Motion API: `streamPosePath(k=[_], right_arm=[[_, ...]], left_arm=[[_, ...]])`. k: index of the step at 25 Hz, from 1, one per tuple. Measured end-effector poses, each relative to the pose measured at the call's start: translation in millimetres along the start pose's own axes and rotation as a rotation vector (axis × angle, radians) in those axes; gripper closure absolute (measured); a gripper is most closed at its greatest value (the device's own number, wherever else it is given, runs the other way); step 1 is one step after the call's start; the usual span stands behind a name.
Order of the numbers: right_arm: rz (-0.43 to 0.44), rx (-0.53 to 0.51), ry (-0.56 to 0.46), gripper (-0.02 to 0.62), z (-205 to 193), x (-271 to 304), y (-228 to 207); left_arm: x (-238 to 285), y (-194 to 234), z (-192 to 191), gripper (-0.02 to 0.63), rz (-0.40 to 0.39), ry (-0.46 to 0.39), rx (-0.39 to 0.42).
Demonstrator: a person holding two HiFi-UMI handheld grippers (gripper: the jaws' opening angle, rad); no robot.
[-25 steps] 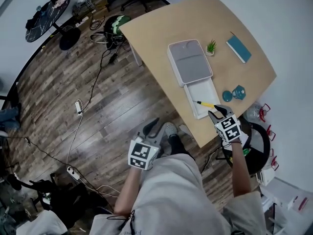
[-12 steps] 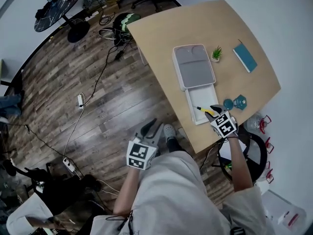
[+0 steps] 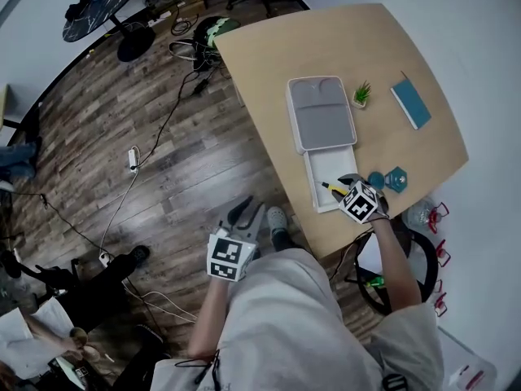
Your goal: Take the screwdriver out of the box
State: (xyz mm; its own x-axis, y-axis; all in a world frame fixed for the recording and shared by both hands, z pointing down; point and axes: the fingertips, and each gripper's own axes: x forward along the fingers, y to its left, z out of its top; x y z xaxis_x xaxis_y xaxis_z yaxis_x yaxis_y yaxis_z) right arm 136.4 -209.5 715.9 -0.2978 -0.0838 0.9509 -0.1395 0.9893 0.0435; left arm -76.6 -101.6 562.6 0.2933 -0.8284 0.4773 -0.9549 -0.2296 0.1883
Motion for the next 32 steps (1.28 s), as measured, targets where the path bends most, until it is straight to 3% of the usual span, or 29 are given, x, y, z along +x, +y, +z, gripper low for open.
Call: streamPosePath(k=[12,32], right_arm=[[0.120,-0.098,0.066,0.449,-3,39,11],[0.119,-0.145,0.128,0.469,-23,62,14]], left_arm=[[13,3,13,0.503,0.058,-0.032,-0.030],[16,-6,0,0.503,0.052,0.027,-0.011]])
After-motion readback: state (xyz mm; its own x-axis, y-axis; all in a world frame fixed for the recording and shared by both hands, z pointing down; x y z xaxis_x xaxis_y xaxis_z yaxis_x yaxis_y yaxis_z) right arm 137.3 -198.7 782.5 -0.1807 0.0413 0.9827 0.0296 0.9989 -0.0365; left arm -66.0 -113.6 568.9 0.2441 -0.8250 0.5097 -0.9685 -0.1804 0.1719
